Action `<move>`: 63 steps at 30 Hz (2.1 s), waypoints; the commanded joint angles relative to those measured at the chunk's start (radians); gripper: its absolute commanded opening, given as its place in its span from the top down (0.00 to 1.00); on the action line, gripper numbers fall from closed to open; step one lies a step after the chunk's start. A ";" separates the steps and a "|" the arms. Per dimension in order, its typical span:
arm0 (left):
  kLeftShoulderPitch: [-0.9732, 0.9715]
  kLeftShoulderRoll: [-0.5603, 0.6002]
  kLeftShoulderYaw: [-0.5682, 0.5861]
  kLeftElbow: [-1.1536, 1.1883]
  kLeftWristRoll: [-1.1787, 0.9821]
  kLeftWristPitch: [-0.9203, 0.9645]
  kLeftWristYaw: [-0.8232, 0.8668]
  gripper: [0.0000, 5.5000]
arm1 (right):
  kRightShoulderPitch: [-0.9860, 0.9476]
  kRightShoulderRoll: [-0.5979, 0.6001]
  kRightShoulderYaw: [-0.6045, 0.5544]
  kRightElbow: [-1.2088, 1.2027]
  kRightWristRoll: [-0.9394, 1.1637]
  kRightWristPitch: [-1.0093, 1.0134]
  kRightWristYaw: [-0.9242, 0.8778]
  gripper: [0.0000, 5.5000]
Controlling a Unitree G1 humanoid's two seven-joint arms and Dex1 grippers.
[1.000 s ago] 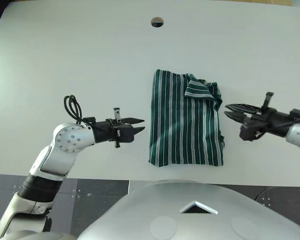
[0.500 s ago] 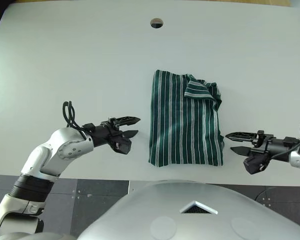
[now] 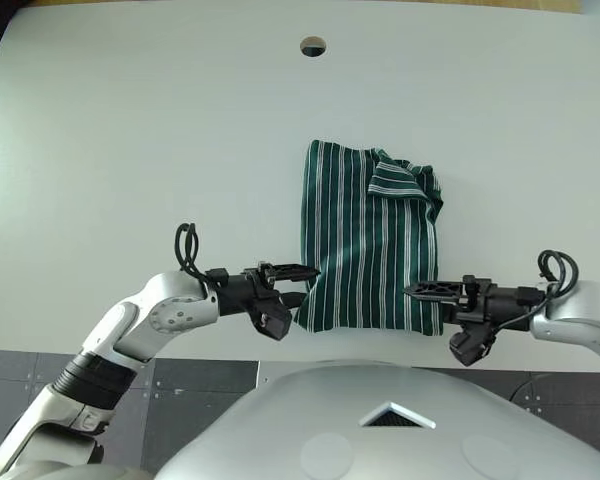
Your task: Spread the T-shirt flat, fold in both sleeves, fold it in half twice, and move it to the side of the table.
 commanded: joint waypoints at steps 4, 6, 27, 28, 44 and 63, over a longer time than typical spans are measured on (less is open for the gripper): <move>0.005 0.023 -0.011 0.007 -0.049 0.043 -0.071 0.54 | 0.003 0.003 0.050 0.044 -0.029 0.030 0.027 0.73; 0.000 0.014 -0.017 0.018 -0.049 0.045 -0.075 0.54 | -0.001 0.002 0.057 0.049 -0.021 0.035 0.030 0.79; -0.015 0.054 -0.036 0.009 -0.234 0.105 -0.196 0.98 | 0.053 -0.043 0.119 -0.097 0.471 0.309 0.199 0.97; -0.013 0.064 -0.023 -0.012 -0.270 0.132 -0.211 0.98 | 0.058 -0.044 0.114 -0.139 0.555 0.364 0.220 0.97; -0.324 -0.240 0.163 -0.012 -0.691 0.987 -0.079 0.98 | -0.170 0.167 -0.068 -0.177 0.938 1.136 0.100 0.97; -0.531 -0.510 0.206 0.360 -0.537 1.048 0.197 0.78 | -0.444 0.425 -0.134 0.122 0.803 1.296 -0.114 0.58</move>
